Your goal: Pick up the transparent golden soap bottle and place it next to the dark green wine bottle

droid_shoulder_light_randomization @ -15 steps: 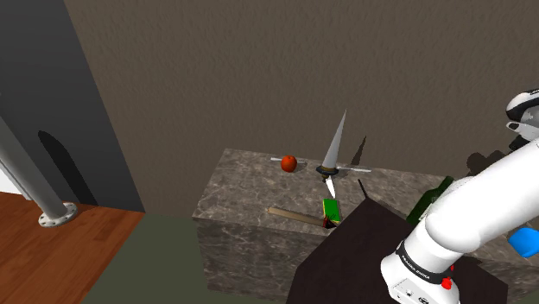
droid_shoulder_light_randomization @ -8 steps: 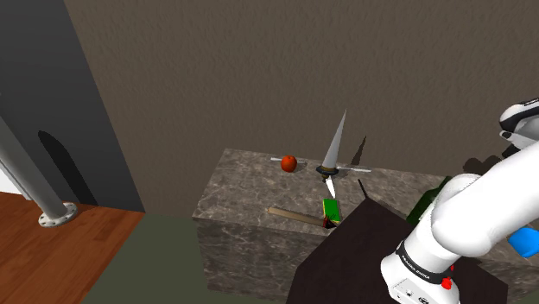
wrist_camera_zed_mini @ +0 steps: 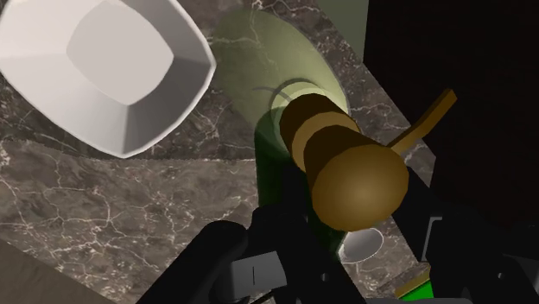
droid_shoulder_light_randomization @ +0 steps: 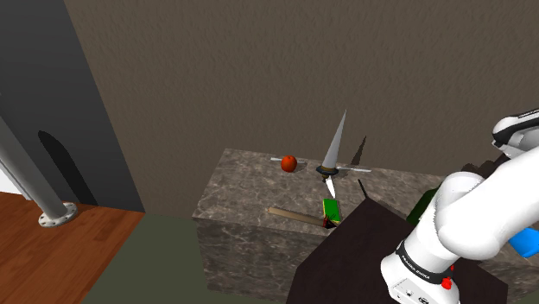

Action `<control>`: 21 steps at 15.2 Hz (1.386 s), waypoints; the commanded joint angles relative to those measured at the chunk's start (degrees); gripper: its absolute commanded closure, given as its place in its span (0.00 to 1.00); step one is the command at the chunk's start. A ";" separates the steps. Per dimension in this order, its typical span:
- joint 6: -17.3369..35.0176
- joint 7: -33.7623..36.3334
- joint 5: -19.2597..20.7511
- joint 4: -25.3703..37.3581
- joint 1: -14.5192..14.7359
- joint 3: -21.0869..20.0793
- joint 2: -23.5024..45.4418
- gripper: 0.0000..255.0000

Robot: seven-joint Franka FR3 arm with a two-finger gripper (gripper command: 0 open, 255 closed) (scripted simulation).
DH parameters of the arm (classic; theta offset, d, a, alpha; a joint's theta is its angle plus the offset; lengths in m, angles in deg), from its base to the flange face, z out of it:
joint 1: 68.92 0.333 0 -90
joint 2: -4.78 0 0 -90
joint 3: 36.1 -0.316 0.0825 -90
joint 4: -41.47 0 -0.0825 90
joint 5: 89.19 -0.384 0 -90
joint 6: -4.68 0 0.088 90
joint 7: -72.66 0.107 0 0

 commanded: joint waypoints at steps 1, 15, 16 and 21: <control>1.04 1.04 1.66 0.00 2.25 2.43 -1.34 1.00; 7.85 7.09 11.75 -0.36 12.55 15.00 -9.30 1.00; 7.85 7.09 11.75 -0.36 12.55 15.00 -9.30 1.00; 7.85 7.09 11.75 -0.36 12.55 15.00 -9.31 1.00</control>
